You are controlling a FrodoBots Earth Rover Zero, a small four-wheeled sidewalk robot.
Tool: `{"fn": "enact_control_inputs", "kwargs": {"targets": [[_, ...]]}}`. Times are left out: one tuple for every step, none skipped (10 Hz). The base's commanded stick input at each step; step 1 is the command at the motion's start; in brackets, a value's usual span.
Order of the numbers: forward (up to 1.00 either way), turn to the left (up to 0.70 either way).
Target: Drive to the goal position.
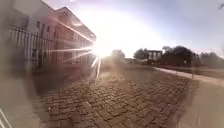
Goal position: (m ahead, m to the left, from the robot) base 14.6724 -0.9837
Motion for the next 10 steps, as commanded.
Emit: {"fn": "enact_control_inputs", "kwargs": {"targets": [[1.00, 0.00], [1.00, 0.00], [1.00, 0.00], [1.00, 0.00], [1.00, 0.00], [1.00, 0.00], [1.00, 0.00], [1.00, 0.00], [1.00, 0.00], [1.00, 0.00]]}}
